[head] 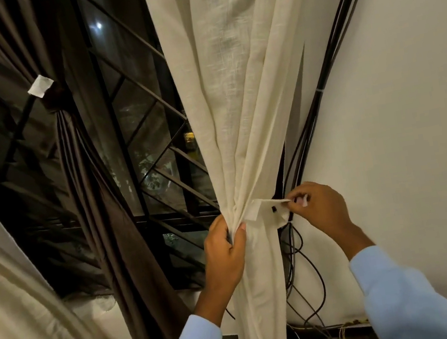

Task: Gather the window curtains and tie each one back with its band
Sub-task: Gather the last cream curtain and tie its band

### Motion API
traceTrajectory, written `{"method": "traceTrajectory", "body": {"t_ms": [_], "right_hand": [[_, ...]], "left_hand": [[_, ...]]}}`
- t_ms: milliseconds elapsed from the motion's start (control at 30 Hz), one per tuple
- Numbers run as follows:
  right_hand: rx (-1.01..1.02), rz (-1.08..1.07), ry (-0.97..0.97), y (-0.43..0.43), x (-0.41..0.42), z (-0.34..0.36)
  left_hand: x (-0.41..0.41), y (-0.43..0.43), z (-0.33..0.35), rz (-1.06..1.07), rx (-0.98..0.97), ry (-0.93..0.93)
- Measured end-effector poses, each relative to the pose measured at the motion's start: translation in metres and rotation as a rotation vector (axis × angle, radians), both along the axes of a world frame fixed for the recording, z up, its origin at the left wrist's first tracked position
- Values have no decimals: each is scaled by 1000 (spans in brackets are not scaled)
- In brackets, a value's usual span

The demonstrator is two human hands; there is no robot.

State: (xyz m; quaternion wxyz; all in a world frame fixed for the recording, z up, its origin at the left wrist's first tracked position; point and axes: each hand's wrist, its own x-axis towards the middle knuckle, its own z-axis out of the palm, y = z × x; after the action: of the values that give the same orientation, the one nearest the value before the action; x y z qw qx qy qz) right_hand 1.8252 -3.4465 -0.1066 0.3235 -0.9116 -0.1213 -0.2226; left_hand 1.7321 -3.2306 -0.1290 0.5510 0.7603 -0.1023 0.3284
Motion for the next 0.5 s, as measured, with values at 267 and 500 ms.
{"method": "traceTrajectory", "body": {"t_ms": [267, 500], "right_hand": [[316, -240, 203, 22, 4, 23], [240, -33, 485, 45, 27, 64]], "left_hand": [[-1, -1, -1, -104, 51, 29], [2, 4, 4, -341, 50, 150]]}}
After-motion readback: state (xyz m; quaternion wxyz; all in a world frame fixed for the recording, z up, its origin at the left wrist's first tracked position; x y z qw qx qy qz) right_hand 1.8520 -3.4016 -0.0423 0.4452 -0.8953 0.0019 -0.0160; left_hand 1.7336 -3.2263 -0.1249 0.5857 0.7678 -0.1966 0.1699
